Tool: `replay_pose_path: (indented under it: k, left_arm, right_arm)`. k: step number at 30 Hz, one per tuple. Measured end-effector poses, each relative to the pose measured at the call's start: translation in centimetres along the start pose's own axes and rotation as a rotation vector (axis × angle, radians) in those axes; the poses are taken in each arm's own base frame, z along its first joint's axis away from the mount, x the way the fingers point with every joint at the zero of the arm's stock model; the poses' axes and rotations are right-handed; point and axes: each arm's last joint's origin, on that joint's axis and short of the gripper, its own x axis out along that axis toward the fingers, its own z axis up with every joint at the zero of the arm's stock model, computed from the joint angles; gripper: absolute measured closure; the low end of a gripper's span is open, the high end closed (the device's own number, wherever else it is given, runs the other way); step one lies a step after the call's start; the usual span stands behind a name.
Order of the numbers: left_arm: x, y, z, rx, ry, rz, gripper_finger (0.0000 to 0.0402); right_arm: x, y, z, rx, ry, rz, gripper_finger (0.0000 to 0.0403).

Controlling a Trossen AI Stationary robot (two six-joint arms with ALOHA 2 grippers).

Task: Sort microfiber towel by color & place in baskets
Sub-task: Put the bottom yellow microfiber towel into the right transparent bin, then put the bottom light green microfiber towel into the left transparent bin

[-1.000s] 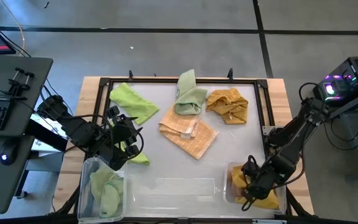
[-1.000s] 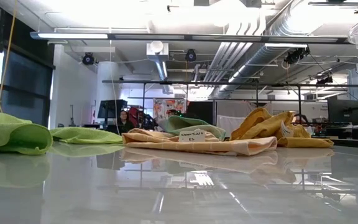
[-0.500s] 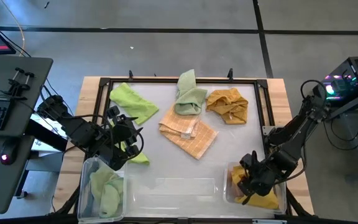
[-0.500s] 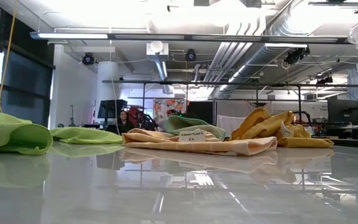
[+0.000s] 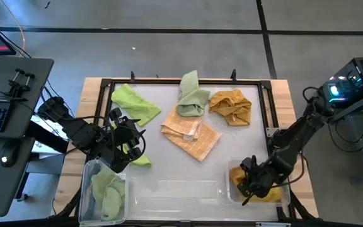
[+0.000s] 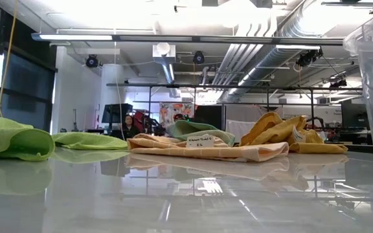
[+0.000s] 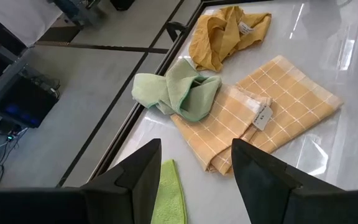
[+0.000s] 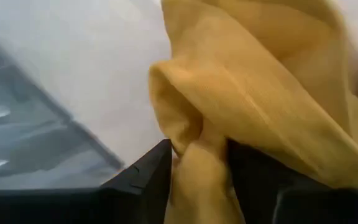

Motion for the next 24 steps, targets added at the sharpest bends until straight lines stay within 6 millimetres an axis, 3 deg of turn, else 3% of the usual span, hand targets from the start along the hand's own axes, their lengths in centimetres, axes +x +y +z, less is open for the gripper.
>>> replay_pose_path:
  k: [7, 13, 24]
  left_arm:
    - [0.0, 0.0, 0.0, 0.0, 0.0, 0.0, 0.0218]
    - [0.0, 0.0, 0.0, 0.001, 0.0, 0.0, 0.0218]
    - [0.4, 0.2, 0.3, -0.027, -0.002, 0.013, 0.0218]
  right_arm:
    - [-1.3, 1.3, -0.3, -0.017, 0.046, 0.045, 0.0203]
    - [-4.4, 2.6, -0.4, -0.022, 0.053, 0.037, 0.0197]
    - [-11.2, 4.3, 0.7, -0.097, -0.244, 0.08, 0.0197]
